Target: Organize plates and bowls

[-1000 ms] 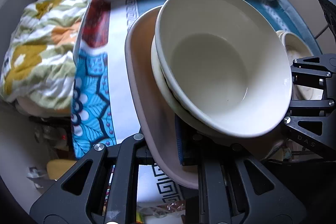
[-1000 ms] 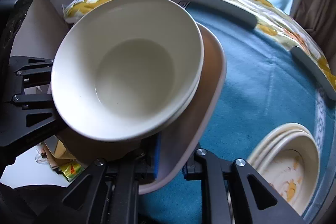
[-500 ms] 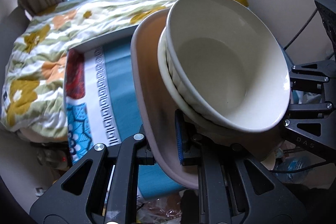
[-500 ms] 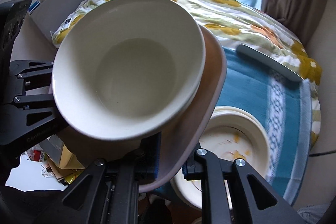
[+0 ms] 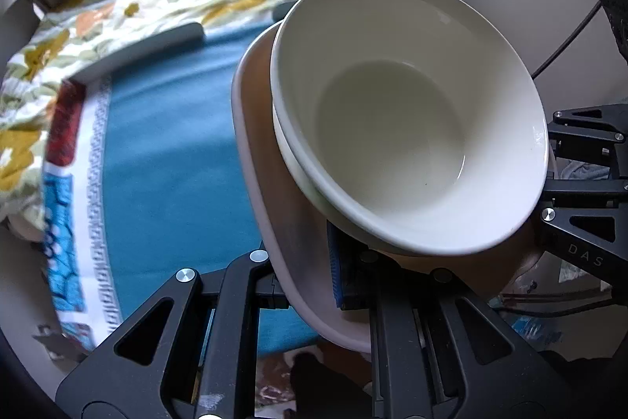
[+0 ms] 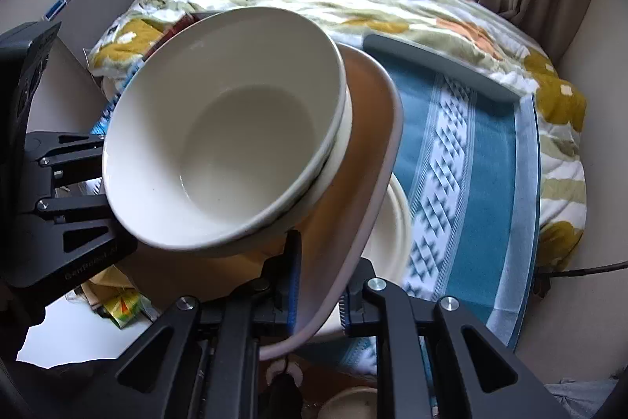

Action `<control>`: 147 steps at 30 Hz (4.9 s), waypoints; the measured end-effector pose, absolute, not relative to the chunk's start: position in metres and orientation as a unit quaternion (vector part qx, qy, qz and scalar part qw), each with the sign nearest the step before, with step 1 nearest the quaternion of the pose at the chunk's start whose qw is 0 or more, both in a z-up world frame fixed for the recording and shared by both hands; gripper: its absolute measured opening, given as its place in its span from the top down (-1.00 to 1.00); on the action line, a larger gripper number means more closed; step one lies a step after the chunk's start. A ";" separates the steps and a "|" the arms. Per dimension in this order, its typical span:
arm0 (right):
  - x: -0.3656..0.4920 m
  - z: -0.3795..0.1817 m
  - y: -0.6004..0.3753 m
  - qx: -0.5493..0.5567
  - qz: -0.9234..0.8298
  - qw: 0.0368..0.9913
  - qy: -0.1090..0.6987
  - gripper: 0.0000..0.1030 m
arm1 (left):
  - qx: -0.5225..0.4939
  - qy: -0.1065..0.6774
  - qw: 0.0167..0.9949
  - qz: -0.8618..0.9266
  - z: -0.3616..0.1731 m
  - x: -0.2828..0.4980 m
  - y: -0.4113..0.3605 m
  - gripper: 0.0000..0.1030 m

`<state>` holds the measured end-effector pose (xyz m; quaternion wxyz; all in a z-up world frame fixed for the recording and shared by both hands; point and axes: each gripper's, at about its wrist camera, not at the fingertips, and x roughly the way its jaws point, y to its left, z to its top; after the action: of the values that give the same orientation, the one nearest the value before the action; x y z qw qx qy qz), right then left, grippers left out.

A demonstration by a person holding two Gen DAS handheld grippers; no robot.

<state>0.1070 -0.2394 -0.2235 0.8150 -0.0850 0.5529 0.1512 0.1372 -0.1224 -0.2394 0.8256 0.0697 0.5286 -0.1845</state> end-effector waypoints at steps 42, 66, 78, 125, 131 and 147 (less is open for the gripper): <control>0.107 -0.266 -0.275 -0.030 0.145 0.796 0.587 0.70 | 0.119 0.561 0.809 -0.132 -0.273 0.134 -0.148 0.76; 0.034 -0.135 -0.288 0.023 0.127 0.872 0.471 -0.52 | 0.064 0.421 0.897 -0.115 -0.120 0.043 -0.123 0.73; -0.029 -0.007 -0.252 0.006 0.039 0.965 0.258 -0.98 | -0.011 0.233 0.966 -0.109 0.004 -0.013 -0.060 -1.00; -0.059 0.016 -0.232 0.004 -0.007 0.982 0.187 -0.98 | -0.004 0.148 0.987 -0.060 0.022 -0.059 -0.013 -1.00; -0.059 0.015 -0.234 0.005 -0.009 0.982 0.186 -0.98 | -0.003 0.147 0.987 -0.064 0.025 -0.058 -0.012 -1.00; -0.059 0.014 -0.236 0.006 -0.010 0.982 0.186 -0.98 | 0.007 0.148 0.987 -0.064 0.025 -0.057 -0.013 -1.00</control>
<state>-0.0589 -0.2364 0.0141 0.9824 0.0057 0.1864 -0.0096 -0.0570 -0.0129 0.0254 0.9869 0.0068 0.1480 -0.0645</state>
